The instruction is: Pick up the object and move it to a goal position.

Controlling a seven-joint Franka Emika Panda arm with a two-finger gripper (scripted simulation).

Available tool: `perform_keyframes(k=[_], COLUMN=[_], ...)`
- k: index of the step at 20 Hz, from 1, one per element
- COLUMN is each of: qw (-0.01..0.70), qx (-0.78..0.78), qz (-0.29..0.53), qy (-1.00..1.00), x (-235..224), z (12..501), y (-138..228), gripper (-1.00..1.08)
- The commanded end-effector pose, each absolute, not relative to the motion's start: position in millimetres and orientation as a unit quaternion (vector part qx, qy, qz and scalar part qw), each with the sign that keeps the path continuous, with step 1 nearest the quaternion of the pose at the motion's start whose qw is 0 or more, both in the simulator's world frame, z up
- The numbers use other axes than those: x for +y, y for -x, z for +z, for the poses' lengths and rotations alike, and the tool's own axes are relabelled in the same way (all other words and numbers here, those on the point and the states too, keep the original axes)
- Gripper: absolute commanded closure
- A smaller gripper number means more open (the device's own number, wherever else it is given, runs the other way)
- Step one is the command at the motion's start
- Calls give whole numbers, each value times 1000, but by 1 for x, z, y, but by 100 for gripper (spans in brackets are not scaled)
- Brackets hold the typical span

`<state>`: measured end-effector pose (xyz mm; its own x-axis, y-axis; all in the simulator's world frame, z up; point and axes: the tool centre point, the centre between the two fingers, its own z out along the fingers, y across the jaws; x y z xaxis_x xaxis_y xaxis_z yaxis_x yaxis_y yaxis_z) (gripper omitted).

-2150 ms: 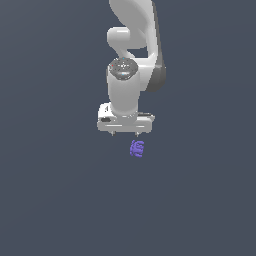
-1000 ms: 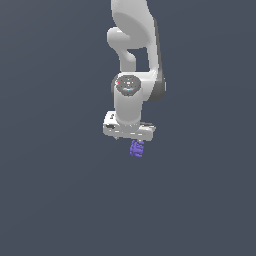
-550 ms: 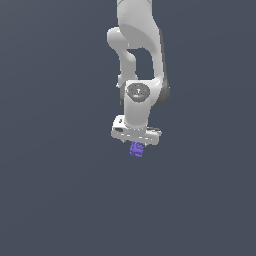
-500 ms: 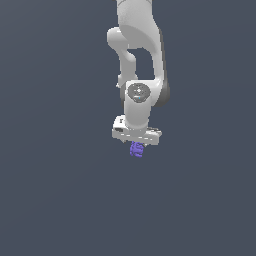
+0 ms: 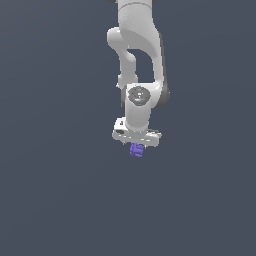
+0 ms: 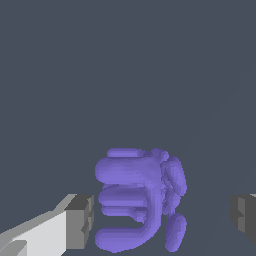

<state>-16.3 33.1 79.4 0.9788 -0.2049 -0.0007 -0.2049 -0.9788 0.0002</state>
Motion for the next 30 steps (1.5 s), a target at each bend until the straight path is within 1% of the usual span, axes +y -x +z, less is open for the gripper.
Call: perform_keyframes(k=[1, 6, 11, 12, 24, 30], qw=[0, 0, 0, 0, 0, 0], qx=[-103, -104, -104, -104, -104, -104], qz=[-1, 0, 0, 0, 0, 0], qy=[-995, -995, -995, -995, -995, -995], x=[33, 33, 34, 34, 34, 38], z=[68, 46, 39, 39, 41, 53], y=[17, 17, 16, 16, 17, 23], gripper=[-92, -92, -92, 108, 108, 108])
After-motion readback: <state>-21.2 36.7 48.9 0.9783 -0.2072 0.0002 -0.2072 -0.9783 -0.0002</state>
